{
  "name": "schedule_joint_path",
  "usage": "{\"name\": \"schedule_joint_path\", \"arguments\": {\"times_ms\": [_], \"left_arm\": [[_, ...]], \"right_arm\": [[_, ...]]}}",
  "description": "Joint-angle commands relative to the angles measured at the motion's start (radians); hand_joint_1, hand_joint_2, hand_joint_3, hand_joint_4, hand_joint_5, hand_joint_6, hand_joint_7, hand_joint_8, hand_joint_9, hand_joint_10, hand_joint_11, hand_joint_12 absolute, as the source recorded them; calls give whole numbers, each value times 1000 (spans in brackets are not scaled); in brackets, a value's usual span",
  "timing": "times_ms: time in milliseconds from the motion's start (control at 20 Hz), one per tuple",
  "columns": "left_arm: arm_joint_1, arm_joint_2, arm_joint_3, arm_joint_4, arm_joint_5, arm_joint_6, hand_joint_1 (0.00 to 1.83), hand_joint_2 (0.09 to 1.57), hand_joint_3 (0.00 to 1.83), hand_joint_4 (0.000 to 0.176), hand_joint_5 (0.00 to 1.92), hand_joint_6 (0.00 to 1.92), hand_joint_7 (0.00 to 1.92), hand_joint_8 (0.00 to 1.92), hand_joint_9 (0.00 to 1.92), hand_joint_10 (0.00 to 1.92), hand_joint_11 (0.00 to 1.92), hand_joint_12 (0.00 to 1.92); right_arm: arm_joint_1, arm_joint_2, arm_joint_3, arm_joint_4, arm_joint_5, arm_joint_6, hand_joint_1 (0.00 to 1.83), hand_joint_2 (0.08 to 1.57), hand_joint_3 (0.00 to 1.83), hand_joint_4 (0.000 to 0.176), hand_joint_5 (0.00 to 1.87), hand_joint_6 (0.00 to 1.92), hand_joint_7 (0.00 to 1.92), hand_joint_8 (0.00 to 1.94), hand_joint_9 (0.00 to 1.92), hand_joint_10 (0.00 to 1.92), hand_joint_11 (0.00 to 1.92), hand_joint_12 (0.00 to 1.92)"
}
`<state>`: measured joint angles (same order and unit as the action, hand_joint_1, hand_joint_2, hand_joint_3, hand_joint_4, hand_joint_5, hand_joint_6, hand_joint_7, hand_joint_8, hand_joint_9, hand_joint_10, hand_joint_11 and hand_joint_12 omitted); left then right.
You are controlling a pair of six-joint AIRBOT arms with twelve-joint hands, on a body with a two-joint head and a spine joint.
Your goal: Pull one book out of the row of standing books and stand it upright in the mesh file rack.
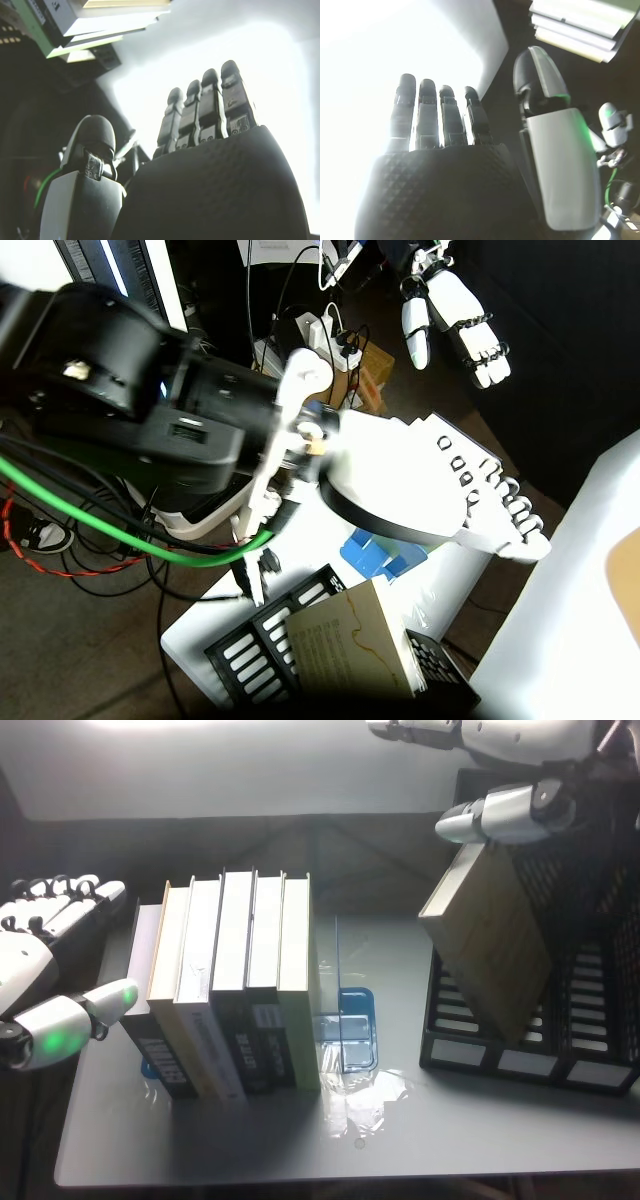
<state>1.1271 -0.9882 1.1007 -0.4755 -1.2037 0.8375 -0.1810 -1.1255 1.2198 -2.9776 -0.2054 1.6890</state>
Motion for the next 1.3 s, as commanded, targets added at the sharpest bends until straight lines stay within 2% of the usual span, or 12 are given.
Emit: {"name": "schedule_joint_path", "arguments": {"times_ms": [0,50,100,150,400,550,650,750,1000,1100,1150,1250], "left_arm": [[-4,13,1,3,-127,-2,119,1368,0,59,41,1,0,0,0,0,0,0],[-8,16,0,12,-129,-2,114,1365,0,59,33,0,0,0,0,0,0,0],[-17,19,-1,23,-129,-3,118,1369,0,58,13,0,0,0,0,0,0,0],[-28,22,-1,39,-125,-3,120,1367,0,51,4,0,0,0,0,0,0,0],[-94,29,6,127,-96,-3,132,1337,0,49,0,0,0,0,0,0,0,0],[-160,20,20,202,-41,-3,35,1320,0,69,0,0,0,0,0,0,0,0],[-210,5,32,253,-4,-4,53,1286,0,122,0,0,0,0,0,0,0,0],[-243,-10,44,288,23,-11,58,1288,0,128,0,0,0,0,0,0,0,0],[-276,-38,57,322,34,-25,0,1259,0,105,0,0,0,0,0,0,0,0],[-276,-40,59,323,30,-33,0,1263,0,110,0,0,0,0,0,0,0,0],[-276,-42,59,325,29,-33,0,1247,0,117,0,0,0,0,0,0,0,0],[-276,-43,58,328,26,-33,0,1255,0,123,0,0,0,0,0,0,0,0]], "right_arm": [[-1,17,-5,-34,-161,28,602,1255,3,7,0,0,0,0,0,0,75,36],[-22,27,-22,-34,-194,63,480,1308,0,0,0,0,0,0,0,0,14,604],[-47,45,-36,-34,-227,97,491,1275,0,8,0,0,0,0,0,0,2,486],[-80,68,-56,-34,-268,126,481,1277,2,65,0,0,0,0,0,0,0,96],[-242,194,-128,-34,-395,212,459,1210,0,127,0,0,0,0,0,0,0,0],[-339,236,-142,-34,-470,325,423,1212,0,129,0,0,0,0,0,0,0,0],[-399,255,-152,-34,-514,384,332,1206,0,89,0,0,0,0,0,0,0,0],[-451,261,-158,-34,-550,429,331,1236,0,64,0,0,0,0,0,0,0,0],[-533,270,-173,-34,-620,494,377,1266,10,95,0,0,0,0,0,0,0,0],[-545,268,-182,-34,-636,494,340,1264,8,94,0,0,0,0,0,0,0,0],[-557,268,-186,-34,-648,494,322,1246,0,113,0,0,0,0,0,0,0,0],[-566,267,-189,-34,-668,497,354,1231,0,94,0,0,0,0,0,0,0,0]]}}
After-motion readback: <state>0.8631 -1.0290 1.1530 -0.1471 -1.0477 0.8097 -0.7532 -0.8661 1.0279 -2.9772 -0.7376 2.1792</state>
